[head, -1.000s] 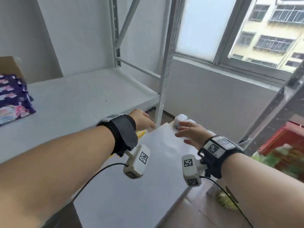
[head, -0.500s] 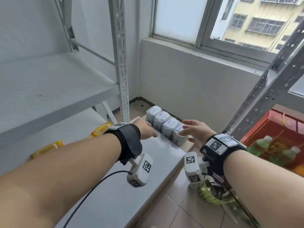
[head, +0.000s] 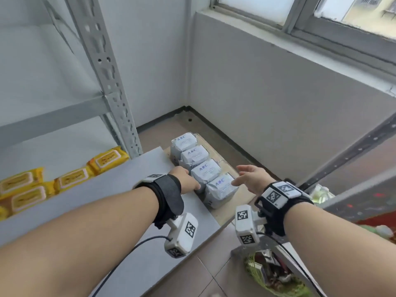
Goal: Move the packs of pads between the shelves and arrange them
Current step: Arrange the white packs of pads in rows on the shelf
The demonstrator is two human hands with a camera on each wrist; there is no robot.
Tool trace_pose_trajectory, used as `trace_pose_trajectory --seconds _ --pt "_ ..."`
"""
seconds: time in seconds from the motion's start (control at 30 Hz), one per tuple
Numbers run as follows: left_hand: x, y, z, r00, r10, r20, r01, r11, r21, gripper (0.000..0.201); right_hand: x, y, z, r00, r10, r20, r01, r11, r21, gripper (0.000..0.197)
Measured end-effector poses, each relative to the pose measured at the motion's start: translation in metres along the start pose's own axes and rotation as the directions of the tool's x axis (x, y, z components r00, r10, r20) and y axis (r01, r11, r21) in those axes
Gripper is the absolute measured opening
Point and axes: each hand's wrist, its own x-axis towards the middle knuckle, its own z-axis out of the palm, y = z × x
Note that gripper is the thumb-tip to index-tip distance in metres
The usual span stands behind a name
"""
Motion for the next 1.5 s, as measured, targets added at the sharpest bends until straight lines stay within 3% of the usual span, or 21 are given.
trace_pose_trajectory --seconds 0.1,0.23,0.37,0.47,0.73,1.03,1.13,1.27,1.33,1.5 --pt "0.019 0.003 0.017 0.997 -0.06 -0.054 0.057 0.997 -0.048 0.052 0.031 0.002 -0.001 0.998 -0.006 0.067 0.014 0.994 -0.111 0.063" --pt "0.048 0.004 0.041 0.975 -0.128 -0.181 0.096 0.98 -0.175 0.042 0.065 0.014 0.004 0.991 -0.032 0.128 0.07 0.949 -0.306 0.078" --pt "0.072 0.004 0.064 0.95 -0.199 -0.24 0.128 0.951 -0.283 0.067 0.086 0.028 0.012 0.971 -0.055 0.232 0.154 0.887 -0.436 0.092" --pt "0.081 0.005 0.079 0.944 -0.192 -0.268 0.114 0.953 -0.281 0.083 0.095 0.034 0.015 0.951 -0.075 0.3 0.214 0.859 -0.465 0.092" --pt "0.092 0.006 0.092 0.918 -0.206 -0.338 0.088 0.939 -0.333 0.08 0.109 0.044 0.018 0.921 -0.141 0.364 0.311 0.829 -0.465 0.08" --pt "0.104 -0.001 0.097 0.933 -0.165 -0.319 0.1 0.972 -0.212 0.08 0.118 0.052 0.0 0.897 -0.141 0.418 0.37 0.757 -0.539 0.07" --pt "0.099 -0.006 0.091 0.932 -0.161 -0.323 0.104 0.977 -0.187 0.069 0.118 0.045 -0.005 0.886 -0.109 0.451 0.358 0.78 -0.514 0.065" --pt "0.081 -0.006 0.069 0.947 -0.208 -0.243 0.102 0.917 -0.385 0.058 0.104 0.024 -0.014 0.858 -0.018 0.514 0.247 0.89 -0.382 0.068" --pt "0.066 -0.002 0.047 0.946 -0.229 -0.231 0.094 0.871 -0.482 0.049 0.089 0.006 -0.015 0.814 0.006 0.581 0.19 0.942 -0.276 0.072" --pt "0.01 0.003 -0.026 0.881 -0.323 -0.345 0.008 0.74 -0.672 0.038 0.036 -0.06 -0.007 0.697 -0.102 0.71 0.17 0.985 -0.024 0.066"
